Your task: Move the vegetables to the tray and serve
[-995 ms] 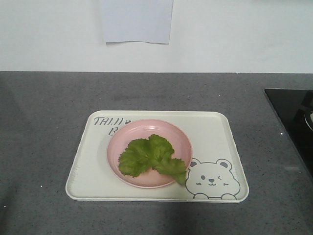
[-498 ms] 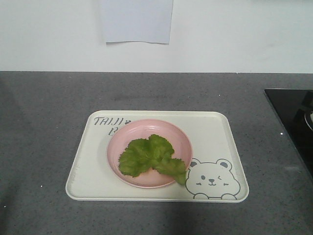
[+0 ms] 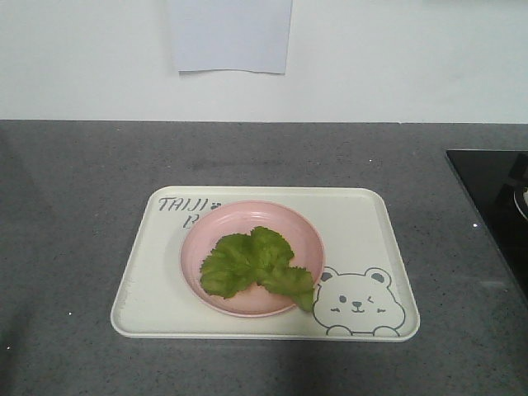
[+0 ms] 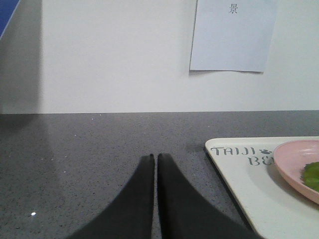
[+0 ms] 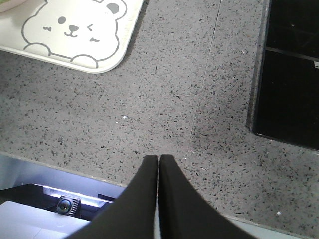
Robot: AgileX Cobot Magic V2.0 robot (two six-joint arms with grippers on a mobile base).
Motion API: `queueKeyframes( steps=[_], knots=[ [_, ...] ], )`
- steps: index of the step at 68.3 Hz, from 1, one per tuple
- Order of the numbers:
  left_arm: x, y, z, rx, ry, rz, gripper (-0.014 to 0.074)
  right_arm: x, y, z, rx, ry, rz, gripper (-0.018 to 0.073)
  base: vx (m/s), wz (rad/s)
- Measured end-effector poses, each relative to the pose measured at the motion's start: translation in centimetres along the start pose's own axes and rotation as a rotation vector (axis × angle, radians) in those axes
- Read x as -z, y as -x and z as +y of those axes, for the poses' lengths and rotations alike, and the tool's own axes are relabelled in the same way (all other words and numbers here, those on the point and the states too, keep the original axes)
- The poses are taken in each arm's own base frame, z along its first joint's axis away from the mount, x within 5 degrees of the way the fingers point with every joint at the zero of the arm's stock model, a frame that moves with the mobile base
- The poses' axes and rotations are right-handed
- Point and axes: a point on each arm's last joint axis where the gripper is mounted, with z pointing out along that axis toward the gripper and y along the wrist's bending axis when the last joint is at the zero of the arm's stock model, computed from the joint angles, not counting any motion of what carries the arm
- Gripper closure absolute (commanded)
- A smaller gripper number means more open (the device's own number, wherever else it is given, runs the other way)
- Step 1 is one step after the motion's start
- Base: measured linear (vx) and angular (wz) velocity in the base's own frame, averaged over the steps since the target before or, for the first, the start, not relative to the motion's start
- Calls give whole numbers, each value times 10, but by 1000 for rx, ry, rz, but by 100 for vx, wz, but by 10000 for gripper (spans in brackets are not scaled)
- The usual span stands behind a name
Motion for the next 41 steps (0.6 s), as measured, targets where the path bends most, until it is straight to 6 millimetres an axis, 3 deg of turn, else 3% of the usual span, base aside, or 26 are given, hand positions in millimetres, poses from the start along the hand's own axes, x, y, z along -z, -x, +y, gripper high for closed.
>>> queueKeyframes(
  steps=[41],
  knots=[
    [0, 0, 0, 0, 0, 0, 602, 0, 1, -2, 13, -17, -15, 568, 0, 0]
  ],
)
